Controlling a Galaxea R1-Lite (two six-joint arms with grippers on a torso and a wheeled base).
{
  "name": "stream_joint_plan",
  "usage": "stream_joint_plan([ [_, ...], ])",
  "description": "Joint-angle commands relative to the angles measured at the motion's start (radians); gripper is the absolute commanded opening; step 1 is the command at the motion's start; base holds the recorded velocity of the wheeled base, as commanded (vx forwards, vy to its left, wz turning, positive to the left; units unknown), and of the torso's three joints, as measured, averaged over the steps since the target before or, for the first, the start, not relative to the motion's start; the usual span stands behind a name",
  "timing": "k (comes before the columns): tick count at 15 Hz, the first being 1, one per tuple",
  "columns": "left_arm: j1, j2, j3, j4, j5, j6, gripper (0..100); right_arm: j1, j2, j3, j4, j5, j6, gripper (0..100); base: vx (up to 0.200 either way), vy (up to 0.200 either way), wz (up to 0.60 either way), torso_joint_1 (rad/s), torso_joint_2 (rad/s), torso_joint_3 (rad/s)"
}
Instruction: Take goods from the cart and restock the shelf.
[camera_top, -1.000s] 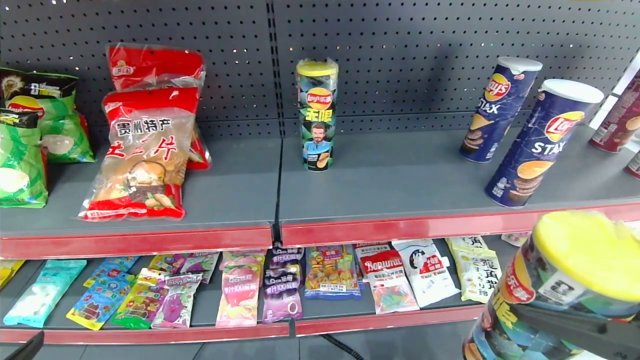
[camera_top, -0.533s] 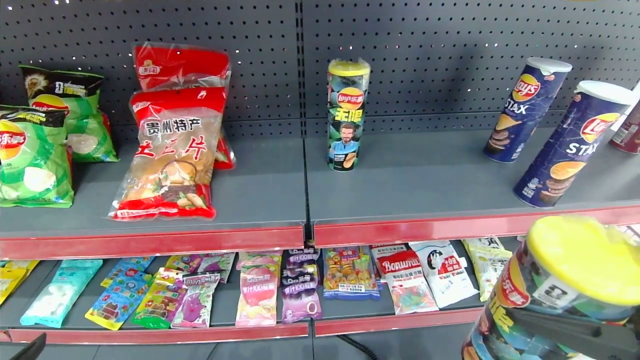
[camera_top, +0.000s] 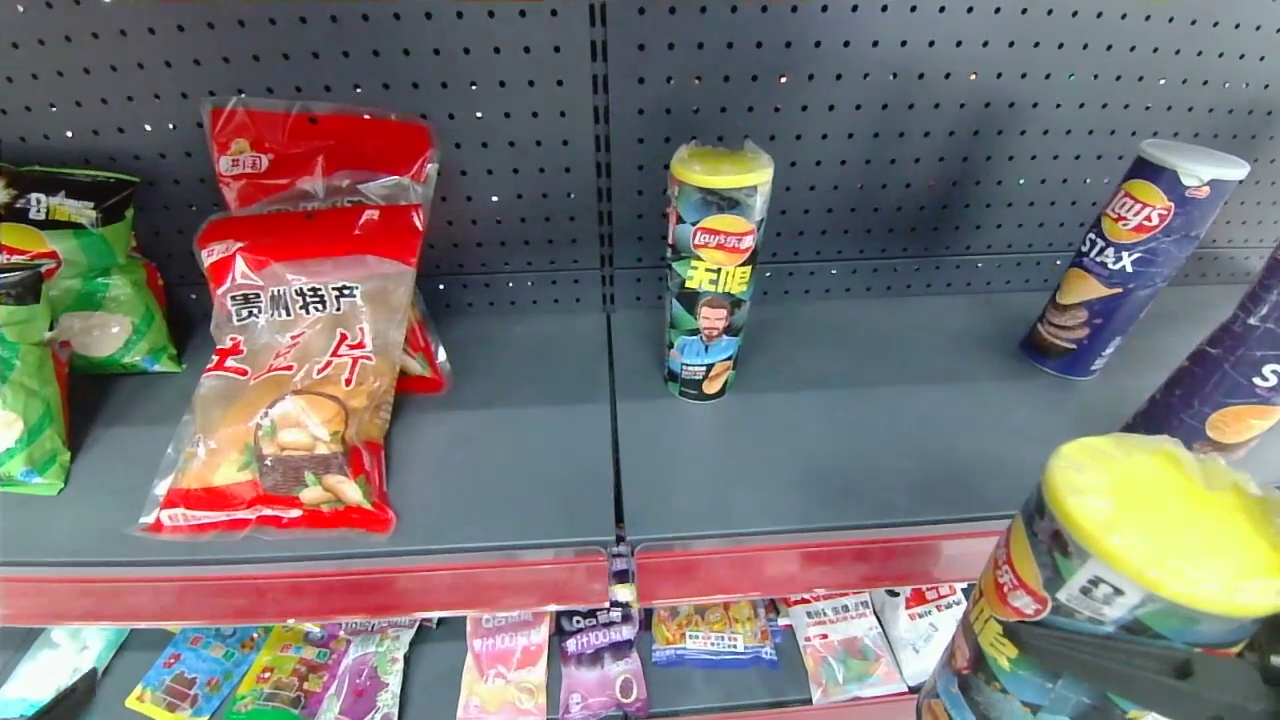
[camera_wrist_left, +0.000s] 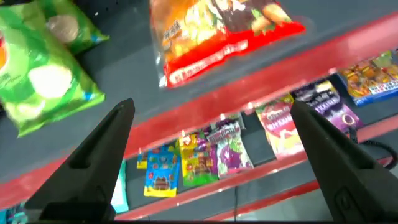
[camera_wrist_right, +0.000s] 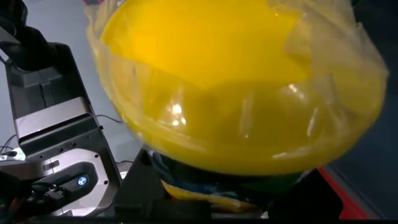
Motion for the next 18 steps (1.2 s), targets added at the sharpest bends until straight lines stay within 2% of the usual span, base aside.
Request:
stream_joint_plan([
  [1, -0.006, 0.004, -0.013, 0.000, -0.041, 0.000, 100, 0.000, 0.008, 0.000, 0.000, 0.001, -0.001, 0, 0.000, 0.000, 0.00, 0.000, 0.00, 0.000],
  [2, -0.008, 0.024, -0.036, 0.000, -0.096, 0.001, 100, 0.002, 0.008, -0.003, 0.000, 0.001, -0.001, 0, 0.000, 0.000, 0.00, 0.000, 0.00, 0.000],
  [4, -0.009, 0.139, -0.161, 0.000, -0.199, -0.003, 100, 0.002, 0.007, -0.014, 0.000, 0.001, 0.000, 0, 0.000, 0.000, 0.00, 0.000, 0.00, 0.000],
  [6, -0.023, 0.314, -0.319, -0.004, -0.325, -0.048, 100, 0.002, 0.001, -0.020, -0.001, 0.001, 0.000, 0, 0.000, 0.000, 0.00, 0.000, 0.00, 0.000],
  [7, -0.037, 0.388, -0.388, -0.014, -0.340, -0.049, 100, 0.002, -0.004, -0.022, -0.001, 0.001, 0.000, 0, 0.000, 0.000, 0.00, 0.000, 0.00, 0.000],
  [8, -0.077, 0.475, -0.449, -0.036, -0.343, -0.055, 100, 0.000, -0.005, -0.020, -0.001, 0.001, 0.003, 0, 0.000, 0.000, 0.00, 0.000, 0.00, 0.000],
  [9, -0.115, 0.538, -0.498, -0.054, -0.346, -0.089, 100, 0.000, -0.010, -0.022, -0.001, -0.001, 0.005, 0, 0.000, 0.000, 0.00, 0.000, 0.00, 0.000],
  [10, -0.183, 0.589, -0.540, -0.060, -0.378, -0.158, 100, -0.001, -0.015, -0.025, -0.001, -0.001, 0.006, 0, 0.000, 0.000, 0.00, 0.000, 0.00, 0.000],
  [11, -0.244, 0.650, -0.586, -0.076, -0.453, -0.230, 100, -0.001, -0.021, -0.031, -0.001, -0.004, 0.006, 0, 0.000, 0.000, 0.00, 0.000, 0.00, 0.000],
  [12, -0.252, 0.705, -0.615, -0.112, -0.506, -0.247, 100, -0.001, -0.028, -0.048, 0.000, -0.004, 0.006, 0, 0.000, 0.000, 0.00, 0.000, 0.00, 0.000],
  [13, -0.253, 0.730, -0.621, -0.132, -0.516, -0.246, 100, -0.001, -0.030, -0.054, 0.000, -0.004, 0.006, 0, 0.000, 0.000, 0.00, 0.000, 0.00, 0.000],
  [15, -0.282, 0.848, -0.636, -0.270, -0.524, -0.244, 100, -0.001, -0.035, -0.112, 0.000, -0.004, 0.008, 0, 0.000, 0.000, 0.00, 0.000, 0.00, 0.000],
  [18, -0.312, 0.941, -0.674, -0.283, -0.522, -0.241, 100, -0.001, -0.035, -0.171, 0.002, 0.001, 0.017, 0, 0.000, 0.000, 0.00, 0.000, 0.00, 0.000],
])
